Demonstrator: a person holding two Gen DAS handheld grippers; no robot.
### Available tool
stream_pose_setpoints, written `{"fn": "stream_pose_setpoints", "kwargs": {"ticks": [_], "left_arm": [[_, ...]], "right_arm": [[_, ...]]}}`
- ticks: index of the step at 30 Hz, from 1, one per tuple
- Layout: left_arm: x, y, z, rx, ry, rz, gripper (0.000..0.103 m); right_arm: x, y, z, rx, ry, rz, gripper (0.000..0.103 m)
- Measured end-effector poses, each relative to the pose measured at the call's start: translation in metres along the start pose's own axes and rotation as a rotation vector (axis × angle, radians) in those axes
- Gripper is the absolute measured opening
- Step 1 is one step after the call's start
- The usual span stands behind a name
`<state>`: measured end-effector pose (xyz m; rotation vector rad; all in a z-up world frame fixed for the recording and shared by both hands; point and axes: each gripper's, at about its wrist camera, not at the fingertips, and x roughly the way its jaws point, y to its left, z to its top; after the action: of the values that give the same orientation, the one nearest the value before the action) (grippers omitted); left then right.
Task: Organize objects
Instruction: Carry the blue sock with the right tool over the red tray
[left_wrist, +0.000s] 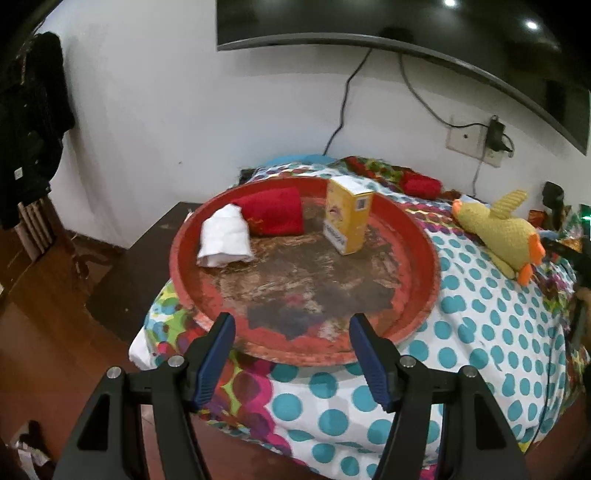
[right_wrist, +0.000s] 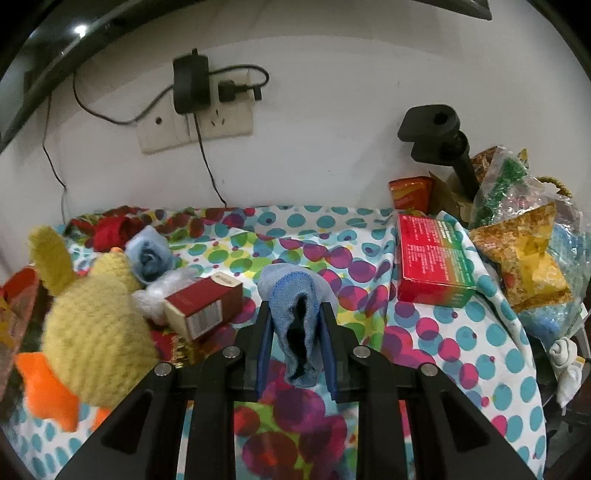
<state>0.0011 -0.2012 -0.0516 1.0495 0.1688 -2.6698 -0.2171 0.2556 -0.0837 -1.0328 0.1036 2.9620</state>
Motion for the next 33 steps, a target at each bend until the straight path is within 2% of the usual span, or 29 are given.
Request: {"fn": "stream_pose_setpoints", "kwargs": {"ticks": [7, 13, 17, 20, 22, 24, 26, 32, 33], "left_arm": [[0.002, 0.009, 0.001, -0.032, 0.019, -0.009, 0.066], [0.002, 0.018, 0.002, -0.055, 0.025, -0.009, 0.066], [-0.001, 0.026, 0.003, -0.076, 0.017, -0.010, 0.066], [-0.003, 0.031, 0.004, -0.082, 0.003, 0.001, 0.066], [-0.003, 0.034, 0.004, -0.096, 0.001, -0.011, 0.066], [-0.002, 0.035, 0.003, -0.110, 0.009, -0.021, 0.066], [-0.002, 0.032, 0.003, -0.099, 0.007, -0.022, 0.066], [-0.003, 0.019, 0.002, -0.058, 0.007, -0.009, 0.066], [-0.002, 0.017, 0.002, -0.051, 0.009, -0.010, 0.066]], "right_arm": [[-0.070, 0.024, 0.009, -0.050, -0.035, 0.095, 0.025], [-0.122, 0.091, 0.002, -0.172, -0.045, 0.246, 0.024], [-0.129, 0.124, -0.001, -0.182, -0.031, 0.296, 0.020], [-0.122, 0.113, -0.007, -0.160, 0.000, 0.249, 0.022], [-0.108, 0.099, -0.018, -0.154, 0.060, 0.205, 0.032], [-0.099, 0.089, -0.032, -0.144, 0.099, 0.170, 0.052], [-0.088, 0.084, -0.050, -0.154, 0.135, 0.167, 0.060], [-0.053, 0.093, -0.066, -0.187, 0.159, 0.074, 0.060], [-0.048, 0.091, -0.065, -0.174, 0.160, 0.067, 0.053]]}}
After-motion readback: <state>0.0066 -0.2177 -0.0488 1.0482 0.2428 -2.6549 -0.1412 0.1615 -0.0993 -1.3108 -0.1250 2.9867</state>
